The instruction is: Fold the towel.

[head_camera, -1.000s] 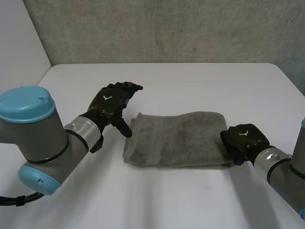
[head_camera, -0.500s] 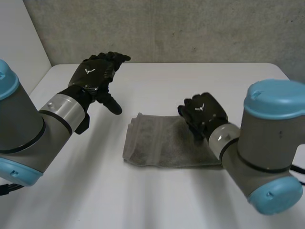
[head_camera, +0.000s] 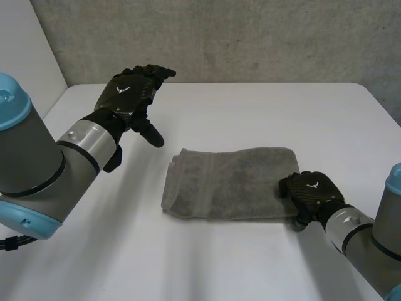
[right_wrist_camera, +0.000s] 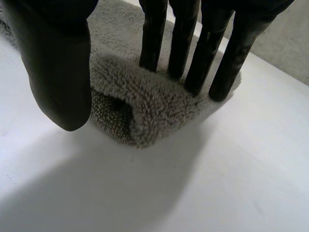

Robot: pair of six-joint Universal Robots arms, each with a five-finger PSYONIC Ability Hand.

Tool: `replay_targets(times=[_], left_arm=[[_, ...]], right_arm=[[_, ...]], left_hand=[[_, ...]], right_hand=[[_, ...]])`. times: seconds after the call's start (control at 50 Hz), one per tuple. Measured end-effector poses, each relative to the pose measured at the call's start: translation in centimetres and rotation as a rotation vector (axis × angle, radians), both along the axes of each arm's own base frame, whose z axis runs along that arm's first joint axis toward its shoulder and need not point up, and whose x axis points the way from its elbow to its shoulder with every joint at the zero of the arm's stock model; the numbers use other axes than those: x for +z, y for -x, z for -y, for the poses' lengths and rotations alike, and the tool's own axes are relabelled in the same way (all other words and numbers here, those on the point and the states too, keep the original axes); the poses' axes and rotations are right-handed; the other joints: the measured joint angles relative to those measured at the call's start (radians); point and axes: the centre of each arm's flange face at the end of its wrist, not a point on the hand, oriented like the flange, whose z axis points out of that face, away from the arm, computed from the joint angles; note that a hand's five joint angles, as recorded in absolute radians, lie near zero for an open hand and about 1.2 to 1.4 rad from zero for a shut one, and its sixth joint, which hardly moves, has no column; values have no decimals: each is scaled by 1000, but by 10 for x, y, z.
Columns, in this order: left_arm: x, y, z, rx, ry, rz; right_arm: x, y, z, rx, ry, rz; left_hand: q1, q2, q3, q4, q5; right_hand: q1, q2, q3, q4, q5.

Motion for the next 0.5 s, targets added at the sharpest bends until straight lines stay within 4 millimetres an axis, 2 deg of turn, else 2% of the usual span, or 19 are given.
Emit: replay_targets(times=[0.02,0.06,0.1,0.18,0.26,0.32,0.36,0.38,0.44,0.48,0.5], left_arm=[[0,0,0,0,-1,0],[-1,0,0,0,-2,1],[-1,0,0,0,-3,2],[0,-1,-1,0,0,0],[4,-1,0,3,9,-5],[8,-2,0,5,18,-11],[14,-2,0,7,33,-18],[15,-2,0,7,37,-20],[25,-4,0,11,63,-32],[33,-6,-1,15,84,-41],[35,-7,-1,16,89,-44]], right_arm=[[-1,0,1,-2,-1,3],[-2,0,4,-10,9,11],[-2,0,8,-19,28,14],[7,1,19,-41,98,8],[26,-5,31,-37,205,-40],[47,-29,29,45,313,-119],[61,-58,18,150,398,-194],[63,-64,15,175,414,-211],[70,-103,-8,329,504,-325],[66,-131,-30,457,561,-418],[64,-138,-36,493,575,-443]], left_hand=[[0,0,0,0,0],[0,0,0,0,0],[0,0,0,0,0],[0,0,0,0,0],[0,0,0,0,0],[0,0,0,0,0],[0,0,0,0,0],[0,0,0,0,0],[0,0,0,0,0],[0,0,0,0,0],[0,0,0,0,0]], right_hand=[[93,99,113,114,109],[428,434,436,453,425],[557,545,586,592,575],[568,550,616,616,595],[570,550,616,616,595],[571,550,616,616,600],[572,550,616,616,600],[572,550,616,616,600],[572,560,616,616,600],[572,562,616,616,600],[572,564,616,616,600]])
